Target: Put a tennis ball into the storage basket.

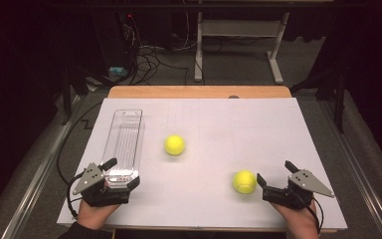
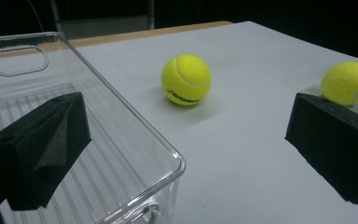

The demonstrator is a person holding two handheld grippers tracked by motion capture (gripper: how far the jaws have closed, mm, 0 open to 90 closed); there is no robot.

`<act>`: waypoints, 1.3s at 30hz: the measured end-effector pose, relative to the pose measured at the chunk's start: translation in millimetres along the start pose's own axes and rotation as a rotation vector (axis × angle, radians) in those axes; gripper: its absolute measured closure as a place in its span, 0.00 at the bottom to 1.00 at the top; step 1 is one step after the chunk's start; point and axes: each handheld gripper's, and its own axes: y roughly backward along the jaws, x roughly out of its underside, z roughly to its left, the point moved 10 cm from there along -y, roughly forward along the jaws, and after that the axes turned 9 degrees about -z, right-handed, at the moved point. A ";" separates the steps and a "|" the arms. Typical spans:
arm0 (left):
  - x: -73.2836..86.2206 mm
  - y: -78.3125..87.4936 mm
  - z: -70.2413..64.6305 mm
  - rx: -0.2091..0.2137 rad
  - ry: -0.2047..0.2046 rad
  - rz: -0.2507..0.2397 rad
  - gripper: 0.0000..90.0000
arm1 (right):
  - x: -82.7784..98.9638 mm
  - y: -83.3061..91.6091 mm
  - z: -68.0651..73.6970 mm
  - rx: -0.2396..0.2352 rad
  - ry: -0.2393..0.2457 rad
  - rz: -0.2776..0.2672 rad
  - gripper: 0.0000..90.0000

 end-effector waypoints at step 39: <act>20.2 -33.2 -72.5 0.155 -0.114 0.212 0.01 | 3.7 -3.6 -1.3 0.000 0.001 0.006 0.00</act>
